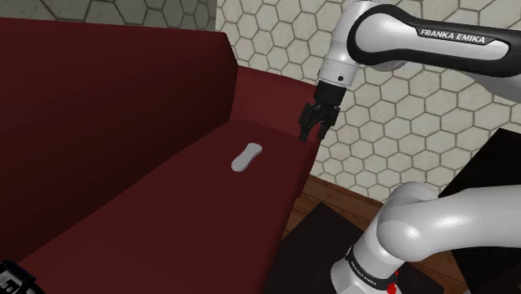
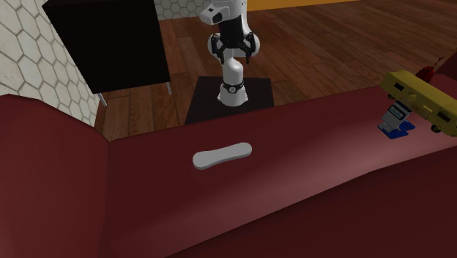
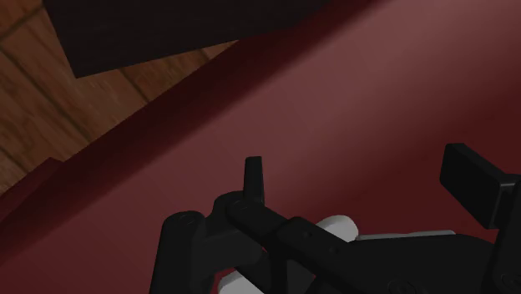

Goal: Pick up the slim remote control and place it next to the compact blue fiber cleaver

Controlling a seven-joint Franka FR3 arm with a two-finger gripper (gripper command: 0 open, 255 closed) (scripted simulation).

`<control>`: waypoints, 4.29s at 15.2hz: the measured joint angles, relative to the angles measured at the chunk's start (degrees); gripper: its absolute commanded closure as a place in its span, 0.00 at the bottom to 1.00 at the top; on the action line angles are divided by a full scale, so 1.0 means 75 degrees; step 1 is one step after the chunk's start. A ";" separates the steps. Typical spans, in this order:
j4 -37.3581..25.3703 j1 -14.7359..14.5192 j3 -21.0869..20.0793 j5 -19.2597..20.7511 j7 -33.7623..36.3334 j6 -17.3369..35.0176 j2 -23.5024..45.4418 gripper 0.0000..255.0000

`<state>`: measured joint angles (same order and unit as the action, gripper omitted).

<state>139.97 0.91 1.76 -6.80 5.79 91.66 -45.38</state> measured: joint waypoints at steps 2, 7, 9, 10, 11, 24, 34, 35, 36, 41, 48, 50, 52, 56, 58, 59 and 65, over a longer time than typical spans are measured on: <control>0.0007 0.0025 -0.0073 -0.0037 0.0144 0.0110 0.0091 0.00; 0.0035 0.0304 -0.0693 -0.0272 0.1514 0.1294 0.1140 0.00; -0.0110 0.0443 -0.0933 -0.0309 0.2123 0.1785 0.1723 0.00; -0.0211 0.0500 -0.1073 -0.0326 0.2462 0.2000 0.2010 0.00; -0.0272 0.0579 -0.1165 -0.0311 0.2766 0.2183 0.2237 0.00; -0.2051 0.1425 -0.1805 0.0742 0.6933 0.4147 0.5969 0.00; -0.2285 0.1458 -0.1711 0.1174 0.7897 0.5010 0.7119 0.00; -0.2264 0.1457 -0.1710 0.1181 0.7903 0.5055 0.7143 0.00; -0.2256 0.1457 -0.1709 0.1184 0.7905 0.5074 0.7153 0.00; -0.2250 0.1458 -0.1708 0.1187 0.7905 0.5090 0.7162 1.00; -0.2250 0.1458 -0.1707 0.1187 0.7904 0.5090 0.7165 1.00; -0.2251 0.1458 -0.1707 0.1187 0.7904 0.5090 0.7165 1.00; -0.2280 0.1457 -0.1710 0.1180 0.7903 0.5040 0.7145 1.00; -0.2416 0.1466 -0.1718 0.1130 0.7866 0.4726 0.6958 1.00; -0.2476 0.1479 -0.1717 0.1091 0.7828 0.4524 0.6813 1.00; -0.2506 0.1479 -0.1721 0.1075 0.7820 0.4431 0.6749 1.00; -0.2858 0.1485 -0.1727 0.1007 0.7778 0.3824 0.6488 1.00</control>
<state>118.53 12.05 -11.19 0.76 64.12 120.33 3.27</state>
